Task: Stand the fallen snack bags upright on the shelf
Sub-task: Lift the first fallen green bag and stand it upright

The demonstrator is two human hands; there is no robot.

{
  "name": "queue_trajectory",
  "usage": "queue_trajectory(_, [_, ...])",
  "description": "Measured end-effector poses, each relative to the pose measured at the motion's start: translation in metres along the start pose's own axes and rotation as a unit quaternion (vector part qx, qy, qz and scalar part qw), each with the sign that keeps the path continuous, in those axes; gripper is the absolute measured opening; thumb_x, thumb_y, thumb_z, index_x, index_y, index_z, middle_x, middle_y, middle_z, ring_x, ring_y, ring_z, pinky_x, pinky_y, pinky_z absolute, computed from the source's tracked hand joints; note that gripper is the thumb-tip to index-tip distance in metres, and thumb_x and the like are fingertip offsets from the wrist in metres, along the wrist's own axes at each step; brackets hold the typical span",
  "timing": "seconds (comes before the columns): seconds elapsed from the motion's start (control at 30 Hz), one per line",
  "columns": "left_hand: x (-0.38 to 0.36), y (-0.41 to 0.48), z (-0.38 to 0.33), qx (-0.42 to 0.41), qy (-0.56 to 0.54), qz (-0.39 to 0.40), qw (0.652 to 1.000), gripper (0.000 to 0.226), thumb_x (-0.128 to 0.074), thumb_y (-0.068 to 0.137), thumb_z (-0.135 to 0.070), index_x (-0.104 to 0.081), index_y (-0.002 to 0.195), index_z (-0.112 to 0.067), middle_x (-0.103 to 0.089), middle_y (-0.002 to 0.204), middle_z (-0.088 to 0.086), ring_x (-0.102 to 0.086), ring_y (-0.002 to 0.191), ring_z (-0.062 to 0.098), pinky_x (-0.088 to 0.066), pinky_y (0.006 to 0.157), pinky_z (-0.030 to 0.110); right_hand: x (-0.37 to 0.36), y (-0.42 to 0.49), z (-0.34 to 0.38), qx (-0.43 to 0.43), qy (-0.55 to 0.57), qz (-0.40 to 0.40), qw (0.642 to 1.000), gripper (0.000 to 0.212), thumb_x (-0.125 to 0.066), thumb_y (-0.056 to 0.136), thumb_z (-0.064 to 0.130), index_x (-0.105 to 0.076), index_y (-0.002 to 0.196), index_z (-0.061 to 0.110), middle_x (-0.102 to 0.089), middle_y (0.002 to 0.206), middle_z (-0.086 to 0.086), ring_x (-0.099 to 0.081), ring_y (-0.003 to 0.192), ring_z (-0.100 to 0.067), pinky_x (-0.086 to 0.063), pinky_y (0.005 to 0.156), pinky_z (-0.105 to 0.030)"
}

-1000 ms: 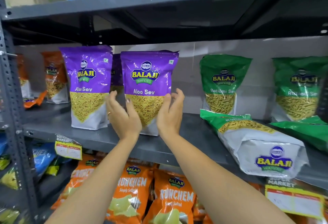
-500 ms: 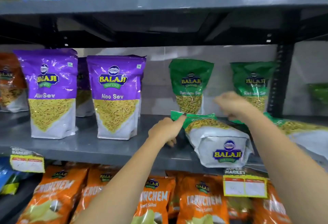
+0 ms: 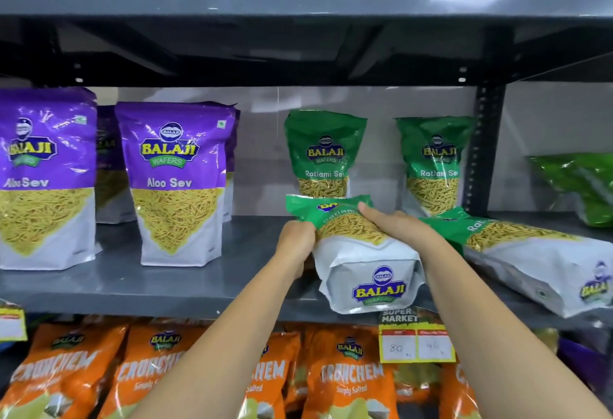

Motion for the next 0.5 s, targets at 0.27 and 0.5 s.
queue_trajectory(0.27, [0.002,-0.017,-0.034,-0.092,-0.177,-0.034,0.979,0.018,-0.041,0.093,-0.014,-0.056,0.082,-0.012,-0.052,0.083,0.014,-0.05,0.078,0.025,-0.036,0.069,0.037,0.022,-0.019,0.021,0.076,0.108,-0.148,0.98,0.066,-0.024,0.1,0.054,-0.044,0.139,0.005,-0.051,0.139,-0.014,-0.05,0.117,-0.028,-0.034,0.089,-0.035])
queue_trajectory(0.5, [0.025,-0.069,-0.082,-0.308,-0.234,-0.024,0.922,0.03,-0.039,0.098,-0.013,-0.067,0.09,-0.021,-0.071,0.092,0.0,-0.063,0.089,0.016,-0.049,0.082,0.035,0.035,-0.064,0.037,0.27,0.284,-0.253,0.884,0.026,-0.035,0.102,0.041,-0.05,0.105,0.02,-0.05,0.084,0.014,-0.047,0.07,0.01,-0.037,0.064,-0.012])
Point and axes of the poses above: each hand's wrist, its own y-axis towards the middle knuckle, its own x-axis out of the back of the hand, z = x × y, the point moved 6 cm from there along y, towards the middle knuckle
